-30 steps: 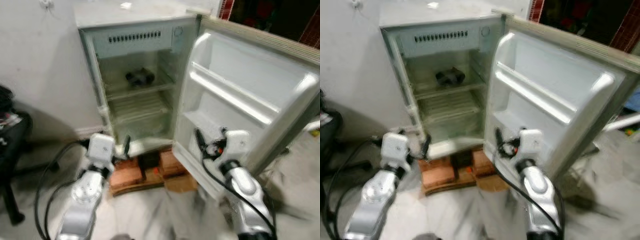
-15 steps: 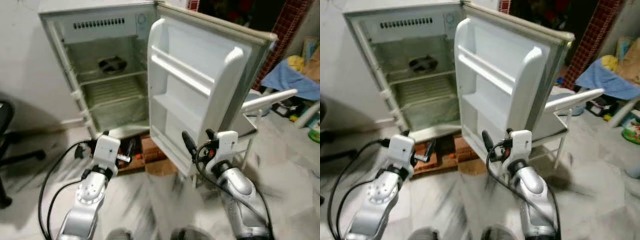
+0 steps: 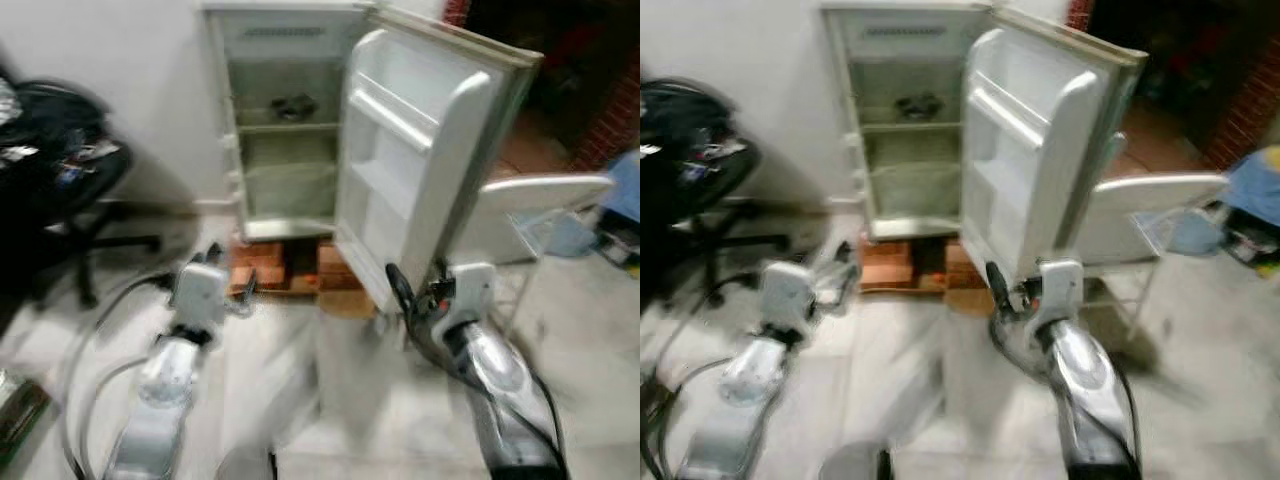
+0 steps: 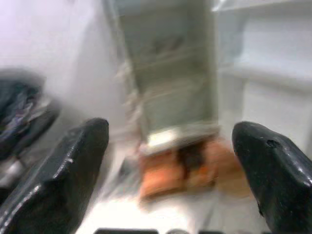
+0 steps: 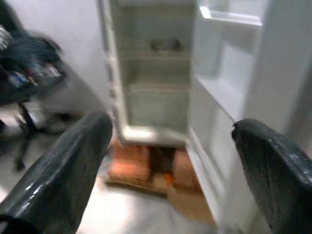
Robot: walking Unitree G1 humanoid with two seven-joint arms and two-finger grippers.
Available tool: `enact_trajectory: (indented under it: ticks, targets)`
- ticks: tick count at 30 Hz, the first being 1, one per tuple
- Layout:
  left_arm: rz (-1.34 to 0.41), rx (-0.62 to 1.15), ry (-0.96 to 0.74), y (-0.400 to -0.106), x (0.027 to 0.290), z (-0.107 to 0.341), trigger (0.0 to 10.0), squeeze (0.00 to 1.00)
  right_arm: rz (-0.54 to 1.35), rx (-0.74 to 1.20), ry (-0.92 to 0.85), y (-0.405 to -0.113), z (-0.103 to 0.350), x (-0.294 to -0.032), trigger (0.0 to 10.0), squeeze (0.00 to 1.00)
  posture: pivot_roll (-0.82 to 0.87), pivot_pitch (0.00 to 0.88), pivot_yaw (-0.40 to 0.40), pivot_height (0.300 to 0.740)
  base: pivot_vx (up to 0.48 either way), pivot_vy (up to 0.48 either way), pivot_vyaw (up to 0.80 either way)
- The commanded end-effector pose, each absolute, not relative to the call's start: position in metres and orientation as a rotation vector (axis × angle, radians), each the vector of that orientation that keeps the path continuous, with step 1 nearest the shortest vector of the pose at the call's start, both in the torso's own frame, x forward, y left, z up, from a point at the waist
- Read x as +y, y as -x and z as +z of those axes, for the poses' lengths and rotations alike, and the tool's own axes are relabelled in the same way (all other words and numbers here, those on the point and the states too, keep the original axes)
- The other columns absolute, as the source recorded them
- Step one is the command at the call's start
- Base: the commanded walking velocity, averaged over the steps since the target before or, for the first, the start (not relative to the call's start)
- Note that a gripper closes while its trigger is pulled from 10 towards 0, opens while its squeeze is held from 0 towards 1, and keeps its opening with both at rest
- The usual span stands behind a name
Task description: Restocking fridge
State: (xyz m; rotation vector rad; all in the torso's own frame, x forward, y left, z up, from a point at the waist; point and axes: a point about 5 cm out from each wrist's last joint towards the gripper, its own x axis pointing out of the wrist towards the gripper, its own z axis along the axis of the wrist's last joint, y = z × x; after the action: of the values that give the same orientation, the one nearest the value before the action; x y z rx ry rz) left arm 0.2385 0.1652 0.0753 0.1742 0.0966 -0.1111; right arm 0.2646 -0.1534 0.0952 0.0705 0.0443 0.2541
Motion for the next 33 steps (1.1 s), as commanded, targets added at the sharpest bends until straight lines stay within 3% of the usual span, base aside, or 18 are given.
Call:
enact_trajectory:
  ticks: [1, 7, 23, 24, 33]
  targets:
    - [-0.113, 0.062, -0.157, -0.246, 0.162, 0.083, 10.0, 0.0, 0.193, 0.053, -0.068, -0.26, 0.092, -0.162, 10.0, 0.0, 0.06, 0.0, 0.001, 0.74, 0.0, 0.0, 0.0]
    - [-0.122, 0.046, -0.151, -0.249, 0.163, 0.085, 10.0, 0.0, 0.153, 0.017, -0.036, -0.26, 0.096, -0.164, 10.0, 0.0, 0.06, 0.0, 0.006, 0.74, 0.102, 0.0, 0.0]
    - [-0.106, 0.061, -0.134, -0.248, 0.161, 0.082, 10.0, 0.0, 0.095, -0.022, -0.044, -0.271, 0.104, -0.167, 10.0, 0.0, 0.07, 0.0, 0.001, 0.74, 0.458, 0.0, 0.0]
    - [-0.106, 0.06, -0.133, -0.248, 0.161, 0.082, 10.0, 0.0, 0.094, -0.025, -0.05, -0.271, 0.105, -0.167, 10.0, 1.0, 0.07, 0.0, 0.001, 0.74, 0.45, 0.0, 0.0]
    - [-0.096, 0.064, -0.135, -0.249, 0.16, 0.082, 10.0, 0.0, 0.119, -0.03, -0.073, -0.272, 0.106, -0.162, 10.0, 1.0, 0.07, 0.0, -0.001, 0.74, 0.45, 0.0, 0.0]
